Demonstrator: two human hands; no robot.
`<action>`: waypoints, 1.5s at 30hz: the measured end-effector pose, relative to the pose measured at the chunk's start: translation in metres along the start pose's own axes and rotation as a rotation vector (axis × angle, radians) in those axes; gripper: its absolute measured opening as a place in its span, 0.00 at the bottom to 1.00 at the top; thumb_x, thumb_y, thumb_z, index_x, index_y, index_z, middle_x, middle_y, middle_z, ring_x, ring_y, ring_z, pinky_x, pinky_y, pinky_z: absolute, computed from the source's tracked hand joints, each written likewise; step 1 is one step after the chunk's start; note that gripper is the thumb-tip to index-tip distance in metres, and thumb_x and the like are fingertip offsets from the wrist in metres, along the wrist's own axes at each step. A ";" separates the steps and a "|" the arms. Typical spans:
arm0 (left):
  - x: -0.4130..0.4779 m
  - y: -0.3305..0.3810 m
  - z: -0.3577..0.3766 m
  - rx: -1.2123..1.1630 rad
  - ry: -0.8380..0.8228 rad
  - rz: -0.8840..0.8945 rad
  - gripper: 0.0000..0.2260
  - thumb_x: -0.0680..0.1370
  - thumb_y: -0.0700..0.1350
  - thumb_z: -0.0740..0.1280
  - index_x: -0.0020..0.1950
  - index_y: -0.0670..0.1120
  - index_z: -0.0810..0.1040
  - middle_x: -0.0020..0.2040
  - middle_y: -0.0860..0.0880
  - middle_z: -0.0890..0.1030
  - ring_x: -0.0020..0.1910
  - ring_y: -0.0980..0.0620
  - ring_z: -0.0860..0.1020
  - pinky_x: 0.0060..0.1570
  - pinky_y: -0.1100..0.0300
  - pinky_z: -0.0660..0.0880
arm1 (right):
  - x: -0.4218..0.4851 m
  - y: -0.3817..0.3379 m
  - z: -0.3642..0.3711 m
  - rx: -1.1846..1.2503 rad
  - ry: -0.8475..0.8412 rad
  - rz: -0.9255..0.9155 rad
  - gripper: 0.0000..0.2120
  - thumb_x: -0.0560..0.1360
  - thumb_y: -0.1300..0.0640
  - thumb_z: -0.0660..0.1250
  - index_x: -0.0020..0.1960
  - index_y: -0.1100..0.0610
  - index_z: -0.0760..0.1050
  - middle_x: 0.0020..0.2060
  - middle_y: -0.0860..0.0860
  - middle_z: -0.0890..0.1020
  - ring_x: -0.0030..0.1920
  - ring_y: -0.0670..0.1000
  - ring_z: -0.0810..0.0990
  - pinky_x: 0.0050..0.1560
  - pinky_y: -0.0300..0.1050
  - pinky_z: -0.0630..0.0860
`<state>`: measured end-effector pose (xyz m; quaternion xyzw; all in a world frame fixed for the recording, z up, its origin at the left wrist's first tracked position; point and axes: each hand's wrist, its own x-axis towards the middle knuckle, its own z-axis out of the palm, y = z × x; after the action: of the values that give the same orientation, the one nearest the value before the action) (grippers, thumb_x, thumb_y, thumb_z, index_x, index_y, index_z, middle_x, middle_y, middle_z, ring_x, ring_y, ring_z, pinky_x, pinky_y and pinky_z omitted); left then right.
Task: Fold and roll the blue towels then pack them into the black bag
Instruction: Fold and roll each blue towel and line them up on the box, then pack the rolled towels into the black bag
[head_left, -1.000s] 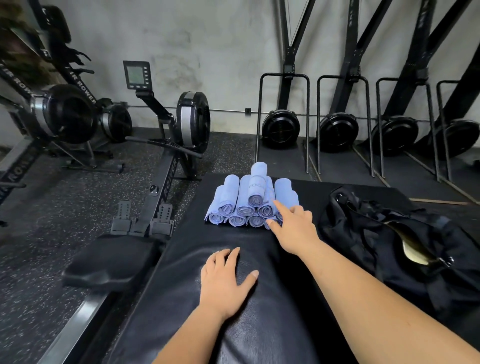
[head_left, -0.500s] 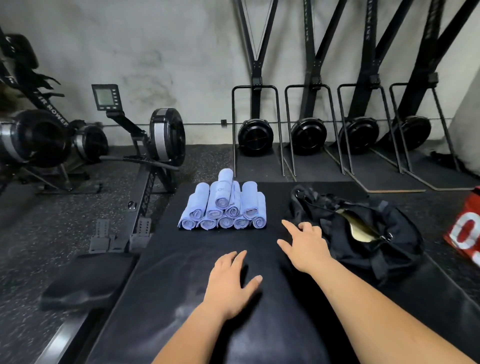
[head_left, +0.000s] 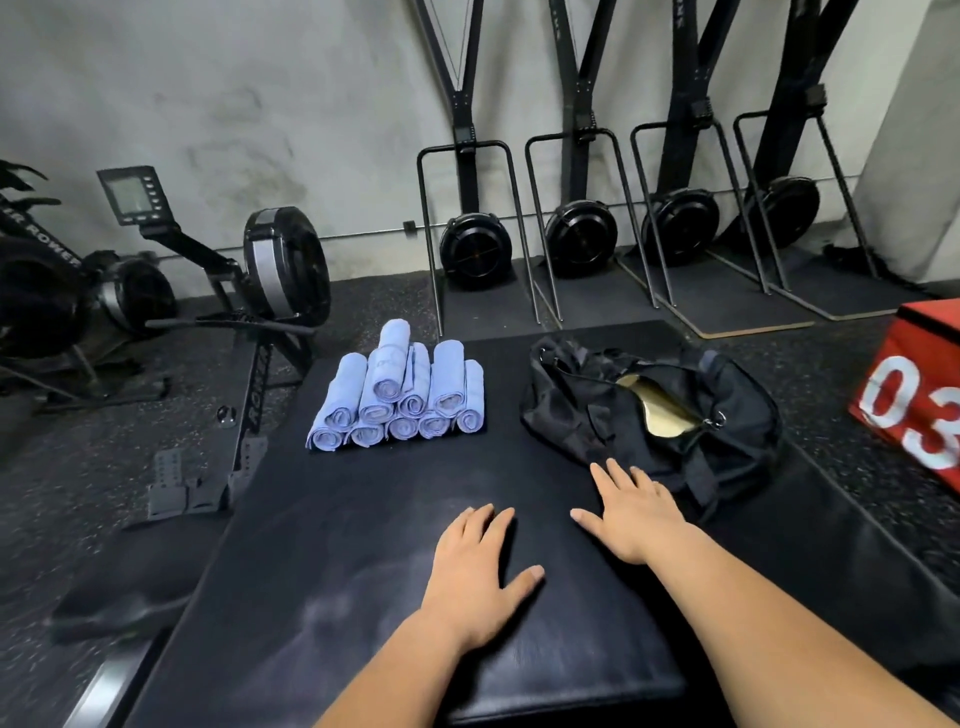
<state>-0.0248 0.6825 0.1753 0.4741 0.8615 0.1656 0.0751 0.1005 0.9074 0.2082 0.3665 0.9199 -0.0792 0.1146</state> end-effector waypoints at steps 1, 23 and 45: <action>-0.001 0.001 0.002 0.004 0.004 -0.001 0.40 0.78 0.74 0.56 0.85 0.58 0.53 0.85 0.53 0.53 0.84 0.49 0.45 0.83 0.52 0.44 | 0.000 0.001 0.005 -0.011 0.006 -0.006 0.43 0.80 0.26 0.47 0.86 0.48 0.38 0.85 0.49 0.42 0.84 0.59 0.44 0.82 0.59 0.49; -0.028 0.036 -0.010 0.291 0.173 0.251 0.29 0.85 0.59 0.54 0.84 0.49 0.60 0.85 0.48 0.57 0.85 0.45 0.51 0.82 0.47 0.54 | -0.114 0.002 0.056 0.092 0.322 -0.338 0.34 0.80 0.29 0.49 0.83 0.41 0.57 0.76 0.38 0.69 0.72 0.48 0.67 0.75 0.48 0.64; -0.107 0.043 -0.044 0.761 -0.036 0.348 0.19 0.87 0.53 0.49 0.59 0.44 0.76 0.48 0.43 0.85 0.50 0.40 0.82 0.76 0.45 0.59 | -0.167 0.015 0.031 0.092 0.472 -0.196 0.27 0.86 0.43 0.55 0.83 0.49 0.62 0.80 0.49 0.66 0.78 0.53 0.67 0.72 0.52 0.70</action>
<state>0.0541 0.6042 0.2291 0.6094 0.7668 -0.1628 -0.1195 0.2335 0.8010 0.2224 0.2890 0.9476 -0.0441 -0.1284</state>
